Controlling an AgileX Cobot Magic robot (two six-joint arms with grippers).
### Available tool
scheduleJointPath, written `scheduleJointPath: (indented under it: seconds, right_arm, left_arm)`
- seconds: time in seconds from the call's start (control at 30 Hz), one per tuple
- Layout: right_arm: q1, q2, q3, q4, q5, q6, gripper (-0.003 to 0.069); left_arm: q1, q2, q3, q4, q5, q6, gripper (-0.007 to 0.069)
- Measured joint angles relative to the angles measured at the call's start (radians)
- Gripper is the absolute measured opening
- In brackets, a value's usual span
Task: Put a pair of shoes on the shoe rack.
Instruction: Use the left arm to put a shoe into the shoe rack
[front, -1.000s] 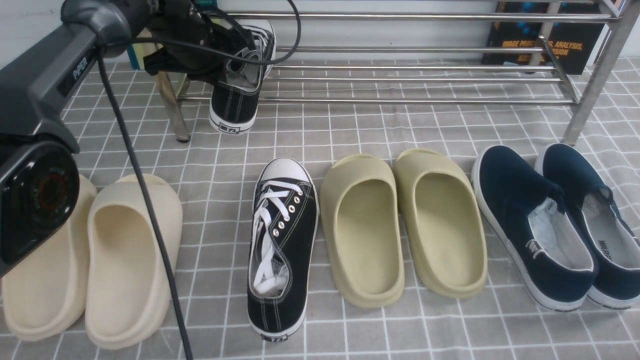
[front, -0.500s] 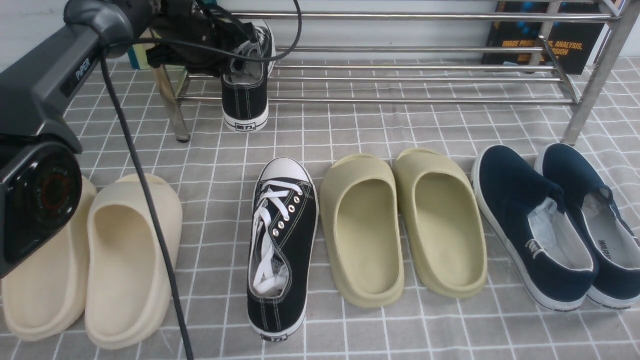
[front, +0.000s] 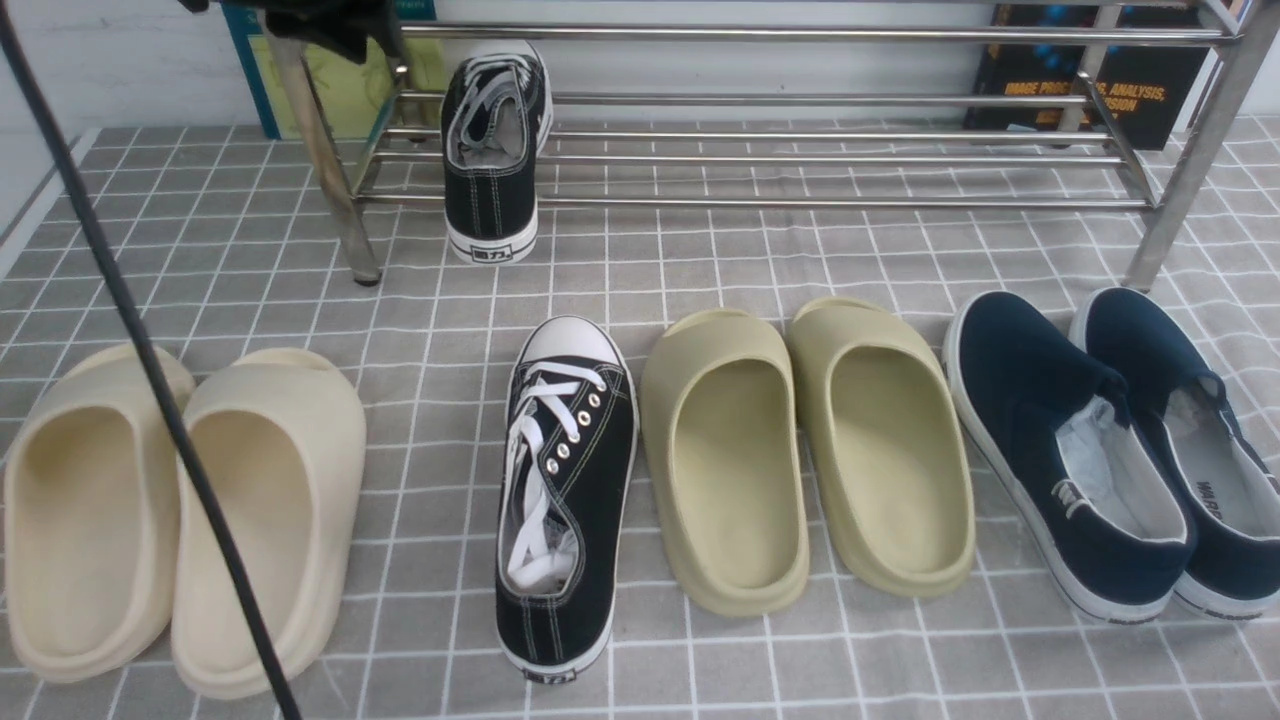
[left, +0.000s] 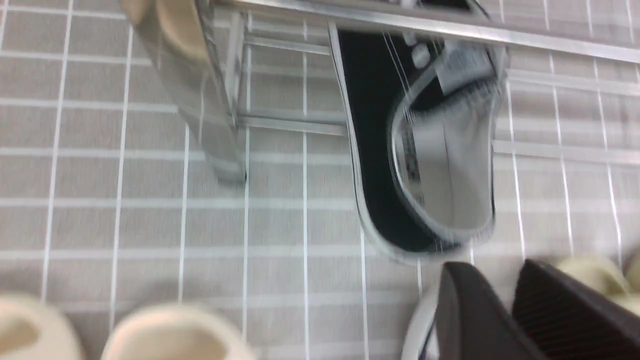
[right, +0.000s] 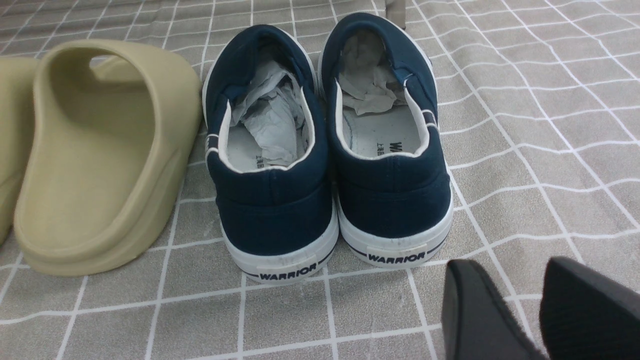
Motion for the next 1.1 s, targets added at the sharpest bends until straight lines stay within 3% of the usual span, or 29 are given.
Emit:
scheduleJointPath:
  seconds: [0.23,0.33,0.53,0.8,1.1]
  right_arm:
    - [0.000,0.000,0.000,0.000,0.000,0.000,0.0239]
    - [0.000,0.000,0.000,0.000,0.000,0.000,0.0239]
    - [0.000,0.000,0.000,0.000,0.000,0.000,0.0239]
    - [0.000,0.000,0.000,0.000,0.000,0.000,0.0239]
    - [0.000,0.000,0.000,0.000,0.000,0.000,0.0239]
  left_arm:
    - [-0.086,0.000,0.172,-0.050,0.011,0.043,-0.0013]
    - [-0.100,0.002,0.282,-0.061,-0.026,0.046,-0.0013]
    - [-0.088,0.007,0.552,-0.046,-0.364,-0.039,-0.0013]
    - [-0.076,0.007,0.607,-0.009,-0.648,-0.105,-0.0013]
    - [-0.018,0.049,0.596,-0.048,-0.692,-0.171,-0.0013]
